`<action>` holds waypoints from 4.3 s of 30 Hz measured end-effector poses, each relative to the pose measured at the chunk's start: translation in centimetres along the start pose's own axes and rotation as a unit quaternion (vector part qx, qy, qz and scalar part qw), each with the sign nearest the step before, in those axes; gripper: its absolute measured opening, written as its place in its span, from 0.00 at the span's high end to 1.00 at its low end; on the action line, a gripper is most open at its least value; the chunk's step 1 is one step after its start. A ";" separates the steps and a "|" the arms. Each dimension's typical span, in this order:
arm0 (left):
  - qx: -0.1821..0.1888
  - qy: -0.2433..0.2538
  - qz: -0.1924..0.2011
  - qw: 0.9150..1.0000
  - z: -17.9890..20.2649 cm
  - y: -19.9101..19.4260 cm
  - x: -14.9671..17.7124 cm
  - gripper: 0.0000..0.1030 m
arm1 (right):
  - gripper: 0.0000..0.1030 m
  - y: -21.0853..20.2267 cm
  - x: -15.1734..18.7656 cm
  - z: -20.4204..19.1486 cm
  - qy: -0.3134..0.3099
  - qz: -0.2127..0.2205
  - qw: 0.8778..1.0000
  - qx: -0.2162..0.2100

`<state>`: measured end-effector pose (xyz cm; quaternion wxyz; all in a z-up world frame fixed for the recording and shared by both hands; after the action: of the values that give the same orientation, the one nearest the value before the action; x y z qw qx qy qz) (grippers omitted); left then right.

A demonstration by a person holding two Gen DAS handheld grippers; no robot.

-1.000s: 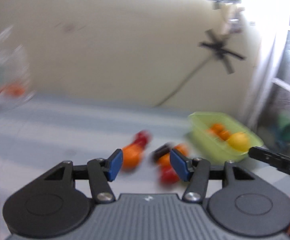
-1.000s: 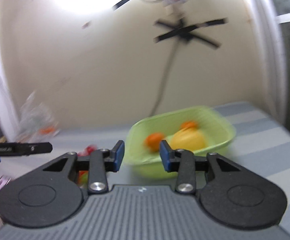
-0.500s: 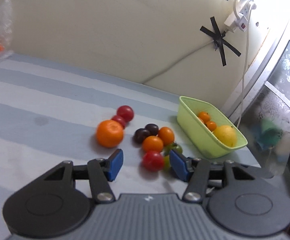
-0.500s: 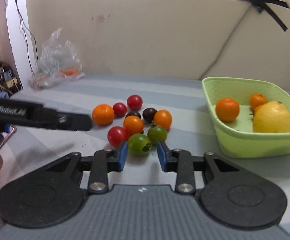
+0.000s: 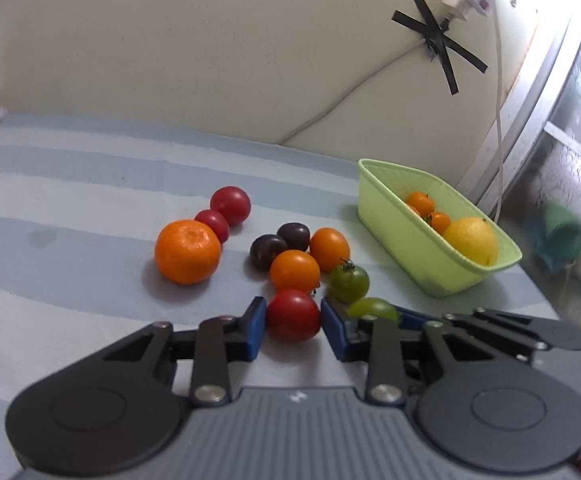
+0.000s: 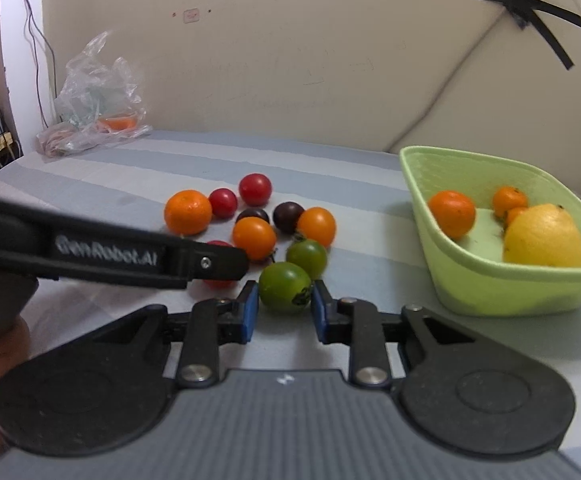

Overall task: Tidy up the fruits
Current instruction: 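Grasp a green cherry tomato with the right gripper while the left gripper grasps a red one, then carry both tomatoes over the green basket and open both grippers, then grasp an orange cherry tomato with the right gripper while the left gripper grasps a tangerine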

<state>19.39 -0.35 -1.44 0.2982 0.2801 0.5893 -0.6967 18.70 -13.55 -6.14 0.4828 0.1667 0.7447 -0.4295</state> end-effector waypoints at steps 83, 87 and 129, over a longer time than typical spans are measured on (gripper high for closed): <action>-0.069 -0.036 0.053 0.996 -7.7 -3.4 -2.0 0.51 | 0.66 -2.4 -0.1 -1.3 -0.023 0.073 0.997 -0.002; -0.070 -0.013 0.062 0.996 -6.2 -2.2 -2.7 0.51 | 0.65 -1.6 -0.8 -1.7 -0.030 0.058 0.998 0.013; -0.017 0.089 0.041 0.995 -0.3 -5.6 3.3 0.63 | 0.70 -4.3 2.4 -4.4 -0.083 0.034 0.996 0.029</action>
<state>13.05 0.42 -0.28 0.2779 0.3599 0.6129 -0.6462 12.20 -12.92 -5.48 0.5523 0.1698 0.6831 -0.4466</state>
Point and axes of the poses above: each gripper's, at about its wrist camera, not at the fingertips, and y roughly the way its jaws point, z to its right, x to its underside, the point moved 4 cm from there along y, roughly the way its jaws point, and after that the axes turned 15 degrees about -x, right-handed, at the moved point
